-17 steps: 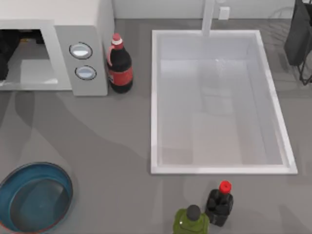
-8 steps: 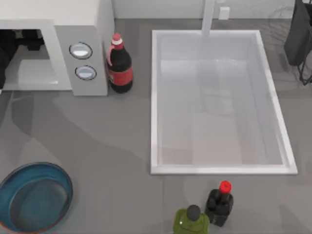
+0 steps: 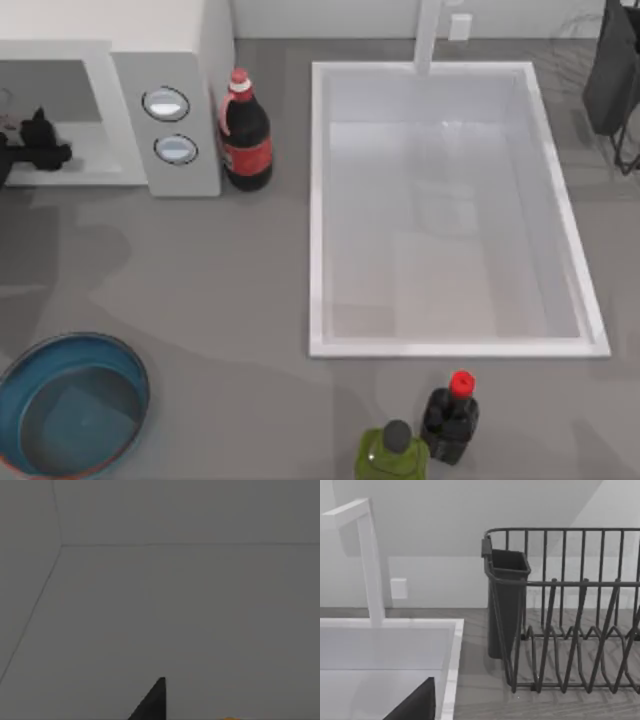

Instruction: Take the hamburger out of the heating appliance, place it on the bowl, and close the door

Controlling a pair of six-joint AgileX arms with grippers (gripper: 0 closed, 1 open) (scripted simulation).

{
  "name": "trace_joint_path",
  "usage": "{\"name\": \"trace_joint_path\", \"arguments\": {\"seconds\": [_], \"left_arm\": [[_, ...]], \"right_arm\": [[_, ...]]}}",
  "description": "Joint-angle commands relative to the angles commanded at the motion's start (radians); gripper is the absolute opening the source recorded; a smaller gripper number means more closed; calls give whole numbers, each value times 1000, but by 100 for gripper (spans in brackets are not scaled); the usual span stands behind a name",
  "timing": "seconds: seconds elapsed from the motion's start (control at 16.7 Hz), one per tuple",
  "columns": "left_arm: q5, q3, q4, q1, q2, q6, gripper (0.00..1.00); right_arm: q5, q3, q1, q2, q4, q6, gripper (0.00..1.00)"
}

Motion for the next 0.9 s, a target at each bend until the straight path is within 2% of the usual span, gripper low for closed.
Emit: {"name": "trace_joint_path", "arguments": {"seconds": [0.18,0.36,0.72,0.9], "left_arm": [[16,-188,111,18,-75,5,0],[26,-291,180,28,-125,8,0],[28,-302,187,24,-134,9,0],[27,-299,117,24,-203,9,0]], "right_arm": [[0,0,0,0,0,0,100],[0,0,0,0,0,0,100],[0,0,0,0,0,0,100],[0,0,0,0,0,0,100]]}}
